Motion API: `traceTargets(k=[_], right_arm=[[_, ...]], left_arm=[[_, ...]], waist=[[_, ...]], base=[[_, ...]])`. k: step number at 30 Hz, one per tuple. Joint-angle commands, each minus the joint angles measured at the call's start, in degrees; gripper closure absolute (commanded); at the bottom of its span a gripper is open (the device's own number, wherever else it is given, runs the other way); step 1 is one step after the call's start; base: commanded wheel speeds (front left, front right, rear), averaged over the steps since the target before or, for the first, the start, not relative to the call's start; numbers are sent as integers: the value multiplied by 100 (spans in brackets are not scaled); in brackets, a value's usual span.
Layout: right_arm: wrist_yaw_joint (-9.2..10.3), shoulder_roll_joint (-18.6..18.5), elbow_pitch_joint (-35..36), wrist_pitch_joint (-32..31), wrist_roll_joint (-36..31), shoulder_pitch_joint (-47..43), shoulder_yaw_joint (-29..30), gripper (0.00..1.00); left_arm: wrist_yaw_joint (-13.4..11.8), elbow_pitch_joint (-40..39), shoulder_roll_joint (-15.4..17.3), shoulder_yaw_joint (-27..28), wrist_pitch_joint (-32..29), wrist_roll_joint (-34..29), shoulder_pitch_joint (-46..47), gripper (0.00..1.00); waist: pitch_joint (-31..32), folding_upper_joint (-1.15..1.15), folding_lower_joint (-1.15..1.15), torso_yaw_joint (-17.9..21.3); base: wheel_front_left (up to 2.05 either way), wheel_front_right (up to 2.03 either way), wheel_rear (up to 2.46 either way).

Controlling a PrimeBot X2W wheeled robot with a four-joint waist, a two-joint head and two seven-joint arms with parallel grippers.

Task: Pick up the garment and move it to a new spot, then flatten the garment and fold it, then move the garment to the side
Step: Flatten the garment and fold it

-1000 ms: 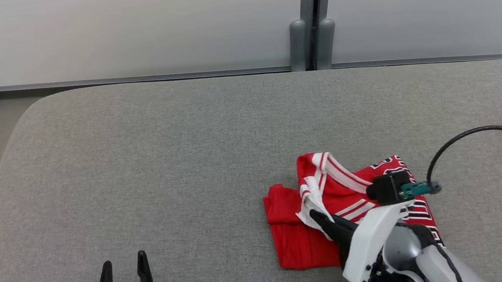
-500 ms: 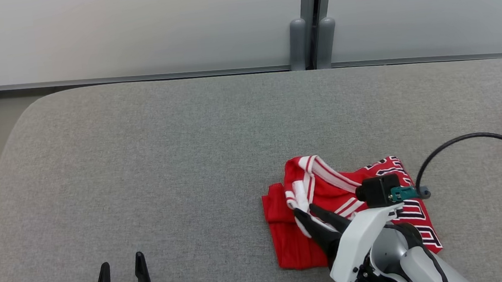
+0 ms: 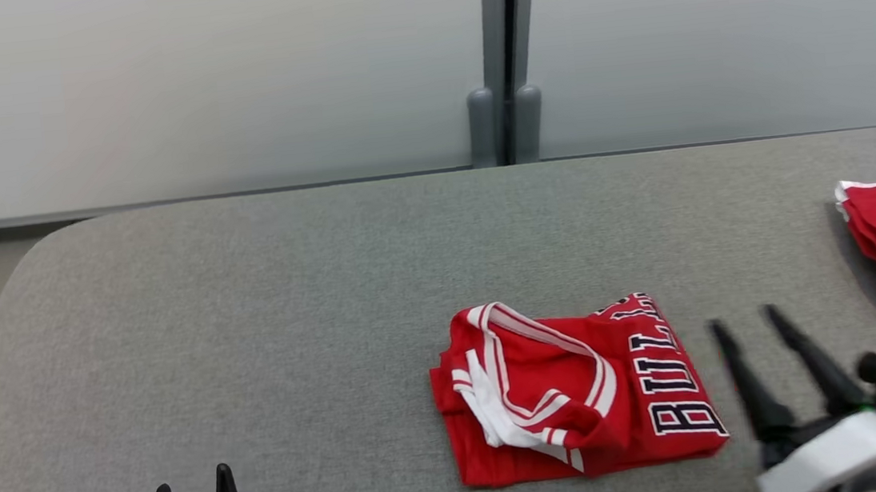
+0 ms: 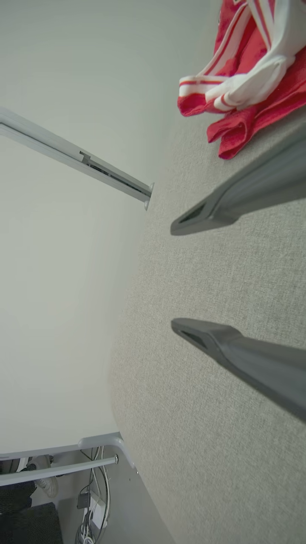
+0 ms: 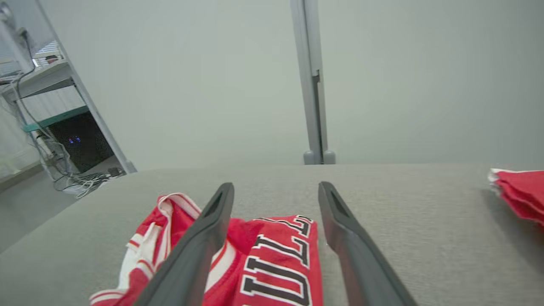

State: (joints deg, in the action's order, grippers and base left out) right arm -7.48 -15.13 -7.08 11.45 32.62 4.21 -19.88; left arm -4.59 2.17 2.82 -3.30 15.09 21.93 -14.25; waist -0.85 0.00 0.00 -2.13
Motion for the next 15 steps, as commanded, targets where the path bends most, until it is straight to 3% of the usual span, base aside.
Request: traceTargets(k=[1, 5, 8, 15], right_arm=[[-2, -45, -186, 194, -328, -239, 376, 0], [-2, -85, -436, 376, -1350, -529, 1178, 0], [-2, 196, -305, 378, -1926, -863, 1811, 0], [-2, 699, -272, 378, -2445, -1357, 2531, 0]], left_arm=[[17, -46, 20, 34, 5, -9, -34, 0], [37, -56, 20, 127, 5, -22, -41, 0], [56, -45, 21, 220, 5, -55, -58, 0], [104, 0, 20, 412, 5, -189, -150, 0]], waist=[[113, 0, 0, 142], [188, 0, 0, 239], [243, 0, 0, 277], [342, 0, 0, 254]], base=[[0, 0, 0], [0, 0, 0], [0, 0, 0], [0, 0, 0]])
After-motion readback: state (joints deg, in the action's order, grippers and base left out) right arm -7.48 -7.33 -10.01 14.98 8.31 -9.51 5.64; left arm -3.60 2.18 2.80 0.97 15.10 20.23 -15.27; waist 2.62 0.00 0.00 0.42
